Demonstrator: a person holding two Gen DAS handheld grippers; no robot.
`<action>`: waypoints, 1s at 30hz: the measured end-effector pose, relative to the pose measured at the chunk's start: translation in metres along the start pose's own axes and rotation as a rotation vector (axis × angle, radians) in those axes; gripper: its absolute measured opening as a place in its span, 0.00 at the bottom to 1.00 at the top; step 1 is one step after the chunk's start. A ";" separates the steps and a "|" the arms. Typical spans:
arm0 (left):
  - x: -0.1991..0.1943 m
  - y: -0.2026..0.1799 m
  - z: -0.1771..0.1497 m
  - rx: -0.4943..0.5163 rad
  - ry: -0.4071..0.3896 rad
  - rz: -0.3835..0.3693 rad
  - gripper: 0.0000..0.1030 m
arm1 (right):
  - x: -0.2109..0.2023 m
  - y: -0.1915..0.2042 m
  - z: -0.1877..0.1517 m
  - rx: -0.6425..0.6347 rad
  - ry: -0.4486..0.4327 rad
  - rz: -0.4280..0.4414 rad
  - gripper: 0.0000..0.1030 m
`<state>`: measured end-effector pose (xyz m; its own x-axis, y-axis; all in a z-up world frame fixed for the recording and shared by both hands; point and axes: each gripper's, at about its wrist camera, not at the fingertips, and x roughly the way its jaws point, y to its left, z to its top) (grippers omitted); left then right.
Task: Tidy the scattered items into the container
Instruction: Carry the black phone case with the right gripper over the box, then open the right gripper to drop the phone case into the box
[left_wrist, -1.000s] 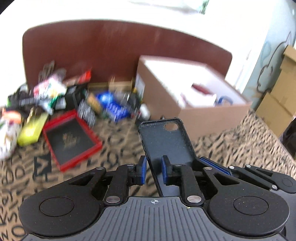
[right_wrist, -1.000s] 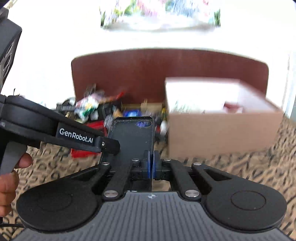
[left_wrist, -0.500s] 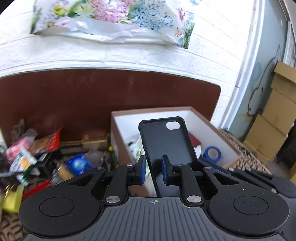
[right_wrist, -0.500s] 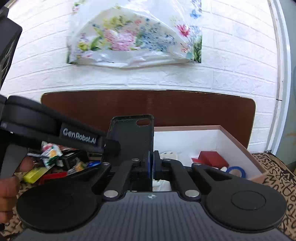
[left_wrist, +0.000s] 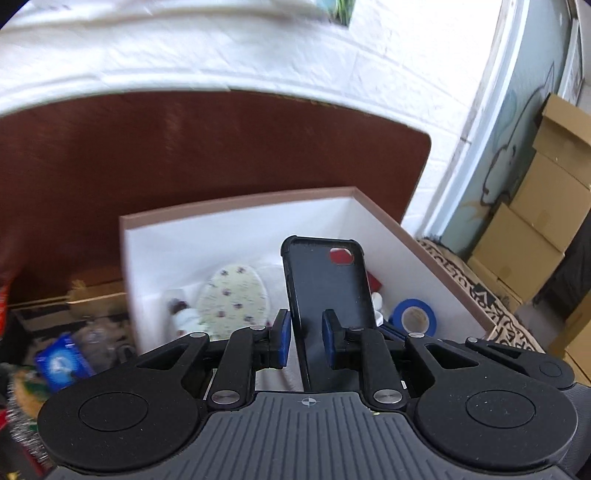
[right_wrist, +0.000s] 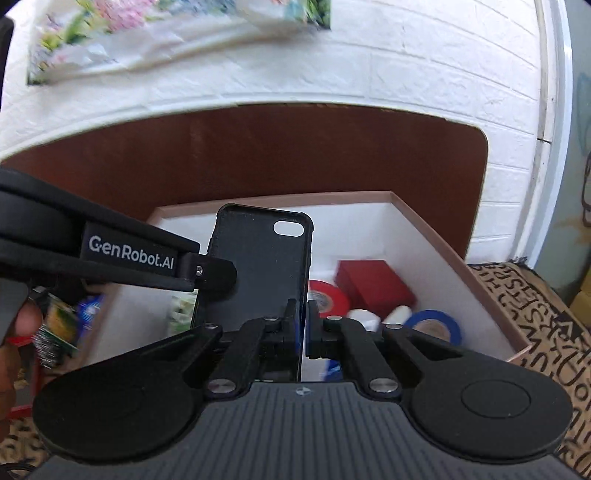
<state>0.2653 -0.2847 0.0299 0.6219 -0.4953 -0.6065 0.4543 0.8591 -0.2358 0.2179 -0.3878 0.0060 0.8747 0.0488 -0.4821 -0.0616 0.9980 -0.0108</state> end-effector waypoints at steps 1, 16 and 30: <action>0.008 0.000 0.002 -0.004 0.013 -0.005 0.24 | 0.004 -0.003 0.002 -0.010 0.005 -0.011 0.03; 0.017 0.016 -0.004 -0.021 0.012 0.017 0.95 | 0.010 -0.010 -0.006 -0.049 -0.021 -0.096 0.97; -0.039 0.005 -0.037 0.028 -0.052 0.111 1.00 | -0.033 0.008 -0.014 -0.031 -0.014 -0.047 1.00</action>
<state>0.2198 -0.2565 0.0248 0.7013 -0.4042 -0.5872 0.3984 0.9053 -0.1474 0.1823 -0.3819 0.0095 0.8835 0.0030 -0.4684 -0.0353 0.9976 -0.0603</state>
